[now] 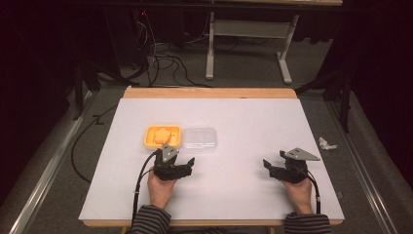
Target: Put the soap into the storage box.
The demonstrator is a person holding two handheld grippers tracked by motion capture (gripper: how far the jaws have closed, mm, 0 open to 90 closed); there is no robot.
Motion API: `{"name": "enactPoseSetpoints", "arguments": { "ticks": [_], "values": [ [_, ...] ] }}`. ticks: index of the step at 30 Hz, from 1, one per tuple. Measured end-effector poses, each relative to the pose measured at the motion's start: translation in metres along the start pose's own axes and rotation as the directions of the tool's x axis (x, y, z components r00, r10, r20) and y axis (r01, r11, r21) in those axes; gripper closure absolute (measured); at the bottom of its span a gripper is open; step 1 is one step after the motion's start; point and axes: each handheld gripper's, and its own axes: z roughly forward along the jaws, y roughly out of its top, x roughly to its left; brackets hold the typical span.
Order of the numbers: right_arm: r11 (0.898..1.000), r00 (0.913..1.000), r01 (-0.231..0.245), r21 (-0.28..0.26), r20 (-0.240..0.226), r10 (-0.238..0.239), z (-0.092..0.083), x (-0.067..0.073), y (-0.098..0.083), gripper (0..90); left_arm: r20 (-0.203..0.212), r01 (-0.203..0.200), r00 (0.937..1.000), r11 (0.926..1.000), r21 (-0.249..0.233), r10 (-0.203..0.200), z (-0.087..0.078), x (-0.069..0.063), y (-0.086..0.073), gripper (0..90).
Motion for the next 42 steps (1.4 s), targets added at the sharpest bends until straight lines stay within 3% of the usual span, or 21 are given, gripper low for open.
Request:
{"name": "enactPoseSetpoints", "arguments": {
  "ticks": [12,30,34,42],
  "values": [
    [1.0,1.0,-0.006,0.004,0.0,0.006,0.0,0.0,0.0,21.4,-0.003,-0.027,0.9996,0.9996,0.002,0.027,0.005,0.0,-0.007,18.0],
    [1.0,1.0,0.007,0.007,-0.001,-0.007,0.001,0.0,0.0,21.4,-0.026,-0.008,0.9996,0.9999,-0.013,0.008,0.007,0.006,-0.014,18.0],
    [1.0,1.0,-0.007,0.014,0.002,0.007,0.001,0.0,0.0,21.4,-0.027,-0.043,0.9988,0.9989,-0.021,0.042,0.006,0.004,-0.017,18.2],
    [1.0,1.0,-0.007,0.015,0.003,0.007,0.001,0.0,0.0,21.3,-0.034,-0.044,0.9985,0.9987,-0.024,0.043,0.006,0.004,-0.018,18.7]
  ]
}}
